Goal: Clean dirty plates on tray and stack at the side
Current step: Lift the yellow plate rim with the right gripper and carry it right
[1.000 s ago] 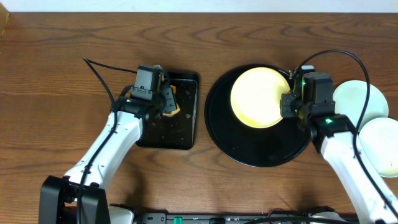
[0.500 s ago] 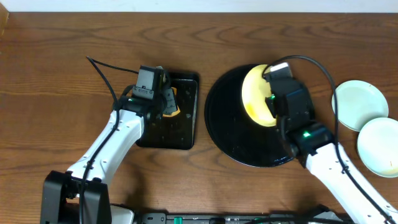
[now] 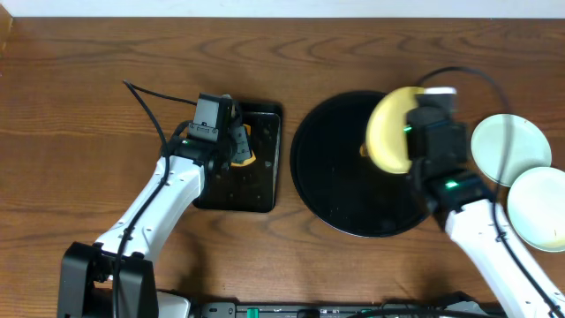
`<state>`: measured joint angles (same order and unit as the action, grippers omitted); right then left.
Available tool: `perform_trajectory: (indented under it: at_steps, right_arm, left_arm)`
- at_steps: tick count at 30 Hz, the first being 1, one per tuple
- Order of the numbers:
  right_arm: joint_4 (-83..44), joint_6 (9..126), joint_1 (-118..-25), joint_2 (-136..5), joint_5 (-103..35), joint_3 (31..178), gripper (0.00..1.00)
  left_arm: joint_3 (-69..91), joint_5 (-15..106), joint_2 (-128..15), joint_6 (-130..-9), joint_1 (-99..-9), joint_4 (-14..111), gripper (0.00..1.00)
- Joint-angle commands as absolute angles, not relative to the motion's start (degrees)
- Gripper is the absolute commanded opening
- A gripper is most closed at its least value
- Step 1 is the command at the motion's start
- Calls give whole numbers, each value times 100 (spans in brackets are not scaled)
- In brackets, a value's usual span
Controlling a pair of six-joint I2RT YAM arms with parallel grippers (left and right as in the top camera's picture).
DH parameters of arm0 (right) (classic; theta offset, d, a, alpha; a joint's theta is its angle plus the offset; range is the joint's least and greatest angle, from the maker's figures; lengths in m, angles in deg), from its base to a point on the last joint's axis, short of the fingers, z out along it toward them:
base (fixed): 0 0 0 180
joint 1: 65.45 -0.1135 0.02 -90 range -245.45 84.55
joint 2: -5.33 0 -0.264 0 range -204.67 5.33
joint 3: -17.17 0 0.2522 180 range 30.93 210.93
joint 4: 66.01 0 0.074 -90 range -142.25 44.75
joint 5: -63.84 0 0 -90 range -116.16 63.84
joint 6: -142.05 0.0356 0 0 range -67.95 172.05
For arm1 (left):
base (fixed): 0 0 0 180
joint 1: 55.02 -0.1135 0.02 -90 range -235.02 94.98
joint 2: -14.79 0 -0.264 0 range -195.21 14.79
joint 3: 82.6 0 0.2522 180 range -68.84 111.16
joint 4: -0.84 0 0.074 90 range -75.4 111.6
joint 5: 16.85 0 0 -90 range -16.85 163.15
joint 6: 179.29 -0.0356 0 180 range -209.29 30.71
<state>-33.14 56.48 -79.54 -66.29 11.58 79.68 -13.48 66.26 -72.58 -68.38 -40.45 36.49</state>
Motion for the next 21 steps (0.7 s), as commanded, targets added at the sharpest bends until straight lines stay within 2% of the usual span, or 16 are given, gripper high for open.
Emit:
perform_trajectory:
  at_steps: [1, 5, 11, 17, 21]
  right_arm:
    - [-3213, 7086, -7117, -6661, 507, 8066, 1]
    - [-3274, 7576, -6148, -6821, -188, 8066, 1]
    - [-3530, 8030, -5167, -7210, -287, 8066, 1]
    - [-3783, 8052, -4706, -7575, -577, 8066, 1]
    - [-3674, 7582, -4688, -7595, -1100, 8066, 4]
  left_arm:
    - [-1412, 6680, -7289, -6914, -4065, 3640, 8]
    - [-1412, 6680, -7289, -6914, -4065, 3640, 8]
    - [-1412, 6680, -7289, -6914, -4065, 3645, 9]
    - [-1412, 6680, -7289, -6914, -4065, 3645, 8]
    - [-1412, 6680, -7289, -6912, -4065, 3643, 8]
